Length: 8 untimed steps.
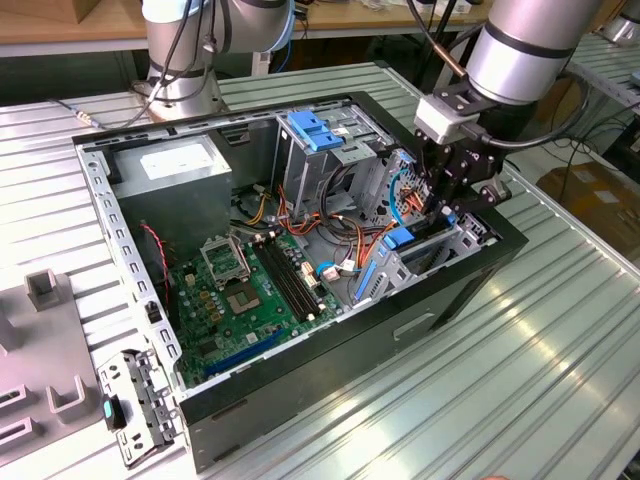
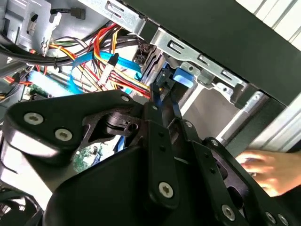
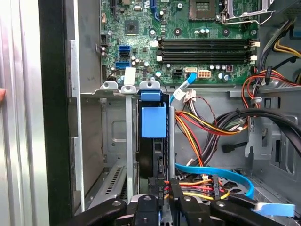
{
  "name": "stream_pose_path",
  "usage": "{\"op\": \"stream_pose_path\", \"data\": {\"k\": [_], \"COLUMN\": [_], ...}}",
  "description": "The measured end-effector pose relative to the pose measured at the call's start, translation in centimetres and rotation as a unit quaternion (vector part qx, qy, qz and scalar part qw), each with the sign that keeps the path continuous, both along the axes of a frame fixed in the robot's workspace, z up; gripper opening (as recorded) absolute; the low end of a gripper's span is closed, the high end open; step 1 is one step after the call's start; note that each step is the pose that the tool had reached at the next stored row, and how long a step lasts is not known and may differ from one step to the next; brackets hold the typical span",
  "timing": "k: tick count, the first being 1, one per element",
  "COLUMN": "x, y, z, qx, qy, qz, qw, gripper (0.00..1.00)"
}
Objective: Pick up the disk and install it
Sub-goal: 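Insert the first disk wire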
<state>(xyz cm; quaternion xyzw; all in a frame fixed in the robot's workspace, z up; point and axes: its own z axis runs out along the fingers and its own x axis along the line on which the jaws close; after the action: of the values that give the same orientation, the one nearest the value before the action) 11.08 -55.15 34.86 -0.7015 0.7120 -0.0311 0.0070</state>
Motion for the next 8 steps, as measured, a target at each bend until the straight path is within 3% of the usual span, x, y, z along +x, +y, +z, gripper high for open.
{"op": "stream_pose_path", "data": {"k": [4, 6, 8], "x": [0.00, 0.00, 0.00], "y": [0.00, 0.00, 0.00], "z": [0.21, 0.22, 0.22], "qx": [0.0000, 0.0000, 0.0000], "qy": [0.0000, 0.0000, 0.0000], "qz": [0.000, 0.000, 0.000], "qw": [1.00000, 1.00000, 1.00000], "gripper": [0.23, 0.11, 0.11]}}
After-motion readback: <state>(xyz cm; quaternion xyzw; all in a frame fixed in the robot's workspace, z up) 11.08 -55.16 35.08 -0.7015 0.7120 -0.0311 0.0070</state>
